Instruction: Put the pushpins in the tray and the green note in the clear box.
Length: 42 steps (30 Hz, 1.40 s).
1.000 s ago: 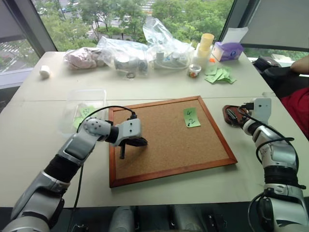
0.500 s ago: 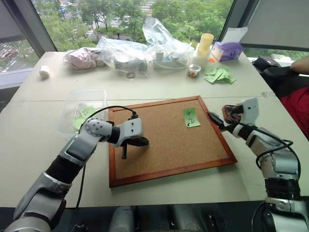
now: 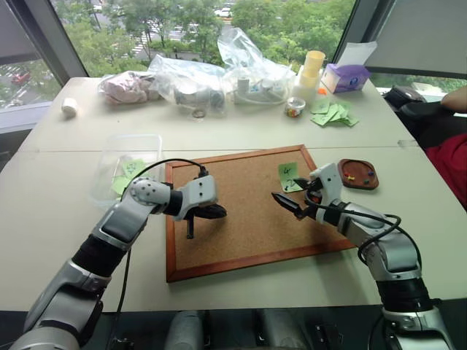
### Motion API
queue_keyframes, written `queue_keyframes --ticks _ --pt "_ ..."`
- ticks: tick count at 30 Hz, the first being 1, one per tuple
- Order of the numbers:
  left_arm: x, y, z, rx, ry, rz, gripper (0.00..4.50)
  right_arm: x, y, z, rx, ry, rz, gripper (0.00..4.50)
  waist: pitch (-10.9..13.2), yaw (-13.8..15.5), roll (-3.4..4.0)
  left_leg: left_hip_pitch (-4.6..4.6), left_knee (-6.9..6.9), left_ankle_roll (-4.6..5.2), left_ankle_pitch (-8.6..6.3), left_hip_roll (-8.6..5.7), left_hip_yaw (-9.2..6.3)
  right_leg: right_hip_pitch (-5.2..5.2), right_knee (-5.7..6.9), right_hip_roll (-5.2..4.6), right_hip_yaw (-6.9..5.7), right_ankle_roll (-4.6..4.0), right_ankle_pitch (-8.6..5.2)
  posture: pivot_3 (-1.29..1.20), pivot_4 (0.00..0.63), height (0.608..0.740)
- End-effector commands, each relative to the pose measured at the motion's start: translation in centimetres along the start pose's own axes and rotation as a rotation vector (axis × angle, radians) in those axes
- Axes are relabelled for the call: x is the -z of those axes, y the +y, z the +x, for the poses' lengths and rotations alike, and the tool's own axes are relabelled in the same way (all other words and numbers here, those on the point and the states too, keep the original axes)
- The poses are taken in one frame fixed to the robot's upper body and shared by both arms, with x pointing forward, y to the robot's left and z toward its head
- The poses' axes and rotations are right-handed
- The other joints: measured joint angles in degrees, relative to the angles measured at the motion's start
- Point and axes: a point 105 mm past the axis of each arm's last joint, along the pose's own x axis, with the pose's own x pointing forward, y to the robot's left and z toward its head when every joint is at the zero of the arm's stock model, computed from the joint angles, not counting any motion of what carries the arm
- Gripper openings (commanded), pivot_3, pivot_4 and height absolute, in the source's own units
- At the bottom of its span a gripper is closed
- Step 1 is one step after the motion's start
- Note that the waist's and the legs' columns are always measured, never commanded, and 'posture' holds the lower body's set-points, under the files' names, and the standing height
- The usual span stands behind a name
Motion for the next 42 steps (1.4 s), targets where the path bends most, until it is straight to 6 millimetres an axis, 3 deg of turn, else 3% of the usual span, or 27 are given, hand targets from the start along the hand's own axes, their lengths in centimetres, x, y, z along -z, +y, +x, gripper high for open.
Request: queue_keyframes --ticks 1,8,15,20,26,39,42 --pt "-1.2 0.3 -0.6 -0.028 -0.035 0.023 0.0 -0.4 0.0 0.3 -0.017 -0.01 -0.021 3.58 0.0 0.0 0.0 0.0 0.0 0.0 0.0 0.0 0.0 0.0 0.0 0.0 0.0 0.0 0.0 0.0 0.15 0.738" --pt "-1.0 0.2 -0.6 -0.036 -0.032 0.013 0.0 0.7 -0.1 0.8 -0.02 0.038 -0.024 0.05 0.0 -0.2 0.0 0.0 -0.01 -0.01 0.0 0.01 -0.01 0.0 0.0 0.02 0.0 0.0 0.0 0.0 0.15 0.738" --pt "-0.9 0.1 -0.6 -0.036 -0.025 0.008 0.0 0.4 -0.2 0.5 -0.007 0.035 -0.068 0.05 0.0 -0.2 -0.02 0.01 -0.01 -0.04 0.02 0.02 -0.01 0.0 0.0 0.03 0.0 0.0 0.0 0.0 0.15 0.738" --pt "0.3 -0.8 -0.5 0.017 0.022 0.002 0.0 -3.7 -1.2 -0.5 0.076 -0.137 -0.201 0.05 0.0 -0.2 -0.01 0.0 -0.01 -0.04 0.02 0.01 0.0 -0.01 0.0 0.02 0.0 0.0 0.0 0.0 0.15 0.738" --pt "1.7 -1.5 -0.5 0.068 0.06 0.005 0.0 -5.6 -0.5 -1.5 0.092 -0.227 -0.22 0.05 0.0 -0.1 0.0 0.01 -0.02 -0.04 0.02 0.02 0.0 -0.01 0.0 0.01 0.0 0.0 0.0 0.0 0.15 0.738" --pt "2.3 -2.1 -0.4 0.103 0.078 0.016 0.0 -5.3 -0.5 -1.9 0.119 -0.24 -0.169 0.05 -0.1 -0.2 -0.05 0.04 -0.02 0.0 0.0 0.02 0.0 0.02 0.0 0.02 -0.01 -0.01 0.0 0.0 0.15 0.738" --pt "-4.3 1.0 -1.8 0.0 -0.254 -0.169 0.0 -5.7 0.0 -2.3 0.1 -0.228 -0.239 0.05 0.0 0.0 -0.04 0.01 -0.01 0.01 0.0 0.01 0.0 0.0 0.0 0.01 -0.01 0.0 0.0 0.0 0.15 0.738"
